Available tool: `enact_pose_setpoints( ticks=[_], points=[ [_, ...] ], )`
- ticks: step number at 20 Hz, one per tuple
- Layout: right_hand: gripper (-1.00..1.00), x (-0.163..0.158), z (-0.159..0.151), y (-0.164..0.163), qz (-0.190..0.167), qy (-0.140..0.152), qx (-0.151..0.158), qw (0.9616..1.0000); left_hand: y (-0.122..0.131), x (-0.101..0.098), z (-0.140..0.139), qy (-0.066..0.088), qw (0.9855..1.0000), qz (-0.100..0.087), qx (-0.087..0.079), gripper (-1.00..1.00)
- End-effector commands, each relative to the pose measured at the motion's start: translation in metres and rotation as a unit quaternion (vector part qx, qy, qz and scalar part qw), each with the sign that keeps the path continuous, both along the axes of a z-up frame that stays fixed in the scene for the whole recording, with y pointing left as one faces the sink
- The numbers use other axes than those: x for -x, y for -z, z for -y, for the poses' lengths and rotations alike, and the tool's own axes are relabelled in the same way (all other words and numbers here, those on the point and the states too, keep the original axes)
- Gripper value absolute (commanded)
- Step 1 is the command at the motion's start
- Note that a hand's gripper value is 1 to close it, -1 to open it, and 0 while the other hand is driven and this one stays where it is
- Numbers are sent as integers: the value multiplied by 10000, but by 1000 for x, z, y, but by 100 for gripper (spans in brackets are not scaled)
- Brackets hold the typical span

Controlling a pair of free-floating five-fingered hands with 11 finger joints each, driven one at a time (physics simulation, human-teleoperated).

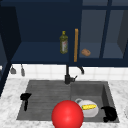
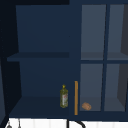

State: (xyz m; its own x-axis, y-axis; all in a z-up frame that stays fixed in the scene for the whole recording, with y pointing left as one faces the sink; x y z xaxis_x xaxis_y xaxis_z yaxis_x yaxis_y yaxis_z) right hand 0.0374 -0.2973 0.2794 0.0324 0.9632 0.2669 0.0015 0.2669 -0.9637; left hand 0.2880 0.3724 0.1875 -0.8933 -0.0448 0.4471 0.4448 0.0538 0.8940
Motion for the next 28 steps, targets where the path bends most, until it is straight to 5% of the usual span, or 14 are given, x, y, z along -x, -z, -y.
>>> enact_pose_setpoints(
  ticks=[1, 6, 13, 24, 28],
  points=[
    [0, 0, 0, 0, 0, 0, 0, 10000, -17, 0, -29, -20, 9997, -194, 136, -100],
    [0, 0, 0, 0, 1, 1, -1, 10000, -38, 7, -65, -121, 9995, -253, 121, -100],
    [0, 0, 0, 0, 1, 1, -2, 10000, -35, 20, -116, 13, 9996, 190, 191, -100],
    [0, 0, 0, 0, 2, 2, -3, 10000, -49, 18, -184, 39, 9978, 202, 628, -100],
    [0, 0, 0, 0, 2, 2, -3, 10000, -64, 20, -201, -9, 9969, 73, 778, -100]
  ],
)
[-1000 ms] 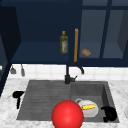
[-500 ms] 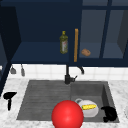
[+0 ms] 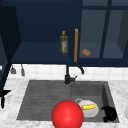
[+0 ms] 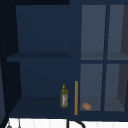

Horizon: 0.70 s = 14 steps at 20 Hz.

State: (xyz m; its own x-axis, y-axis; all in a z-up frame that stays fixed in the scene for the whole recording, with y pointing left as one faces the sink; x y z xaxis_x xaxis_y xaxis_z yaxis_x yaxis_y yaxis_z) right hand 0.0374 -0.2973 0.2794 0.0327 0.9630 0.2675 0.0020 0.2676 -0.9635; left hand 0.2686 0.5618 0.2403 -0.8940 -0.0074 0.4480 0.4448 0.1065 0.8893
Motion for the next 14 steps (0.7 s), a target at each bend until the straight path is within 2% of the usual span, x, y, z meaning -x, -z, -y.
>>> enact_pose_setpoints(
  ticks=[1, 7, 9, 14],
  points=[
    [0, 0, 0, 0, 0, 0, 0, 10000, -16, 0, -15, -89, 9988, 7, 472, -100],
    [0, 0, 0, 0, 0, 0, 0, 10000, -39, 0, -40, -128, 9987, -57, 489, -100],
    [0, 0, 0, 0, 0, 0, 0, 10000, -39, 0, -50, -132, 9987, -102, 474, -100],
    [0, 0, 0, 0, 0, 0, 0, 10000, -47, 1, -72, -219, 9987, -73, 462, -100]
  ],
)
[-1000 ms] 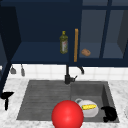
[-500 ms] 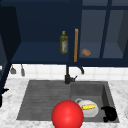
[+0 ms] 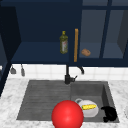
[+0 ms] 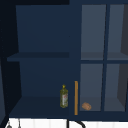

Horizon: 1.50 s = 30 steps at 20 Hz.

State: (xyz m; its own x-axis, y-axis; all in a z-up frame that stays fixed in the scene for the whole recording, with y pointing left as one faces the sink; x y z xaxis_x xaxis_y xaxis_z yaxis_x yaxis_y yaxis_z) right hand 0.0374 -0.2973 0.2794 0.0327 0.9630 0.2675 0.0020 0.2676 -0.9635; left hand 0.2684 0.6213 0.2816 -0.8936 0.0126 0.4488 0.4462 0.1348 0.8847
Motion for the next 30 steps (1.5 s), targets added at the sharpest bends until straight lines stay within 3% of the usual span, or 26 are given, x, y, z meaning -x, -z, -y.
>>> enact_pose_setpoints(
  ticks=[1, 13, 22, 30],
  points=[
    [0, 0, 0, 0, 0, 0, 0, 10000, -11, 2, -17, -245, 9992, -41, 316, -100],
    [0, 0, 0, 0, 0, 0, 0, 10000, -83, 10, -27, -316, 9995, -17, 13, -100],
    [0, 0, 0, 0, 0, 0, 0, 10000, -128, 28, -23, -433, 9991, -35, -23, -100],
    [0, 0, 0, 0, 0, 0, 0, 10000, -159, 57, -19, -393, 9992, -40, -28, -100]
  ],
)
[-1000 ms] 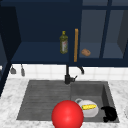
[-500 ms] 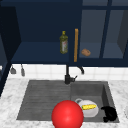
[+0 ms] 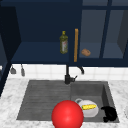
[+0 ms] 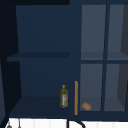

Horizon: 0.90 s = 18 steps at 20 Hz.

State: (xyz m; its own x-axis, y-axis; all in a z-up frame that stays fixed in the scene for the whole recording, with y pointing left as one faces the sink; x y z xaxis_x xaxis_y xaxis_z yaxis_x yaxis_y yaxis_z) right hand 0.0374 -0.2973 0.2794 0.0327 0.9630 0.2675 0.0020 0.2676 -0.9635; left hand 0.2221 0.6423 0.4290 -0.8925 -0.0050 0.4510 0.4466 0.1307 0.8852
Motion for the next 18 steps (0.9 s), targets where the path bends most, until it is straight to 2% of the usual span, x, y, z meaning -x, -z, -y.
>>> enact_pose_setpoints(
  ticks=[1, 5, 7, 9, 10, 11, 12, 13, 14, 15, 18],
  points=[
    [0, 0, 0, 0, 0, 0, 0, 10000, -15, 13, 3, -321, 9995, -52, 18, -100],
    [0, 0, 0, 0, 0, 0, 0, 10000, -29, 22, 7, -304, 9994, -139, -13, -100],
    [0, 0, 0, 0, 0, 0, 0, 10000, -39, 18, 16, -213, 9996, -122, -101, -100],
    [0, 0, 0, 0, 0, 0, 0, 10000, -41, 17, 26, -122, 9997, -19, -218, -100],
    [0, 0, 0, 0, 0, 0, 0, 10000, -41, 18, 24, -36, 9998, 8, -192, -100],
    [0, 0, 0, 0, 0, 0, 0, 10000, -37, 15, 17, -37, 10000, -15, -54, -100],
    [0, 0, 0, 0, 0, 0, 0, 10000, -37, 24, 17, -61, 9999, -123, -48, -100],
    [0, 0, 0, 0, 0, 0, 0, 10000, -38, 18, 20, -32, 10000, -11, -47, -100],
    [0, 0, 0, 0, 0, 0, 0, 10000, -39, 18, 28, -80, 10000, 0, -45, -100],
    [0, 0, 0, 0, 0, 0, 0, 10000, -39, 19, 40, -230, 9997, 82, -100, -100],
    [0, 0, 0, 0, 0, 0, 0, 10000, -40, 20, 55, -266, 9996, 90, -88, -100]
  ],
)
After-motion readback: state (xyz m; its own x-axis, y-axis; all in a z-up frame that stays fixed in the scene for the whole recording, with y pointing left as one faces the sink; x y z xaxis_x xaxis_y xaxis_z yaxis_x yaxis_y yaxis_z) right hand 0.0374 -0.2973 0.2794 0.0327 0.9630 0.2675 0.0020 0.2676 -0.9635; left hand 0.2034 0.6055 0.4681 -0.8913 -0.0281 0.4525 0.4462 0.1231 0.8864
